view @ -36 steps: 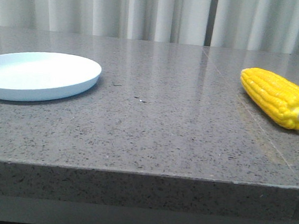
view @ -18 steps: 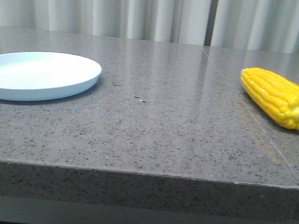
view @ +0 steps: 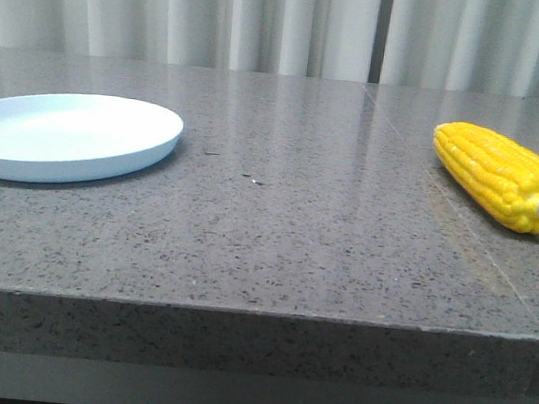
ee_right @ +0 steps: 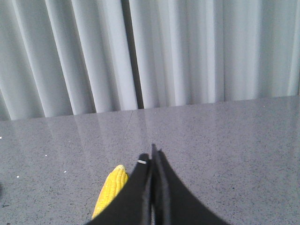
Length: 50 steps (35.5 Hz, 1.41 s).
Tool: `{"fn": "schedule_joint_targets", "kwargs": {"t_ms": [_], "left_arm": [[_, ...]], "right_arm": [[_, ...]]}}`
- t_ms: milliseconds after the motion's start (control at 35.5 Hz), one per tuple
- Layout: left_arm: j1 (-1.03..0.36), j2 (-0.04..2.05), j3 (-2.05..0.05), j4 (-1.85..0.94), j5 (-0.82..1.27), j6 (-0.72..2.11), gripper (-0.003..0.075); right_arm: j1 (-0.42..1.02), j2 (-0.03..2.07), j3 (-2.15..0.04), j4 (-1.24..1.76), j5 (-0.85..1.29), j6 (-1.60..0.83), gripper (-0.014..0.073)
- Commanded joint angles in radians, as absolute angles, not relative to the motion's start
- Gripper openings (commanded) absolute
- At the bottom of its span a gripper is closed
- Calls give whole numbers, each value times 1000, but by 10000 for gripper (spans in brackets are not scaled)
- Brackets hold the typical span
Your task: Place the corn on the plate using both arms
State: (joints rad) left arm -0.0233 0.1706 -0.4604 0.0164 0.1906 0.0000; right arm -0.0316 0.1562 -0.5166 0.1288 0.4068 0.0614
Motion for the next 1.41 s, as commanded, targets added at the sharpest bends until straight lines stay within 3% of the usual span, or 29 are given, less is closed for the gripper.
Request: {"fn": "schedule_joint_targets", "kwargs": {"t_ms": [0, 281, 366, 478, 591, 704, 732, 1098, 1238, 1379], "left_arm": [[-22, 266, -536, 19, 162, 0, -20], [-22, 337, -557, 22, 144, 0, -18], [-22, 337, -557, 28, 142, 0, 36], [-22, 337, -557, 28, 146, 0, 247], [-22, 337, -557, 28, 142, 0, 514], [-22, 337, -557, 28, 140, 0, 650], [-22, 337, -557, 28, 140, 0, 662], [-22, 358, -555, 26, 132, 0, 659], [-36, 509, -628, 18, 195, 0, 659], [-66, 732, -791, 18, 422, 0, 659]], "right_arm": [[-35, 254, -598, 129, 360, 50, -62], [-35, 351, -623, 129, 333, 50, -52], [-35, 350, -623, 129, 332, 50, 11], [-35, 350, -623, 129, 335, 50, 182], [-35, 350, -623, 129, 335, 50, 412], [-35, 350, -623, 129, 335, 50, 633], [-35, 350, -623, 129, 335, 50, 666], [-35, 350, -623, 128, 335, 50, 643], [-35, 350, -623, 128, 335, 50, 643], [-35, 350, -623, 128, 335, 50, 643]]}}
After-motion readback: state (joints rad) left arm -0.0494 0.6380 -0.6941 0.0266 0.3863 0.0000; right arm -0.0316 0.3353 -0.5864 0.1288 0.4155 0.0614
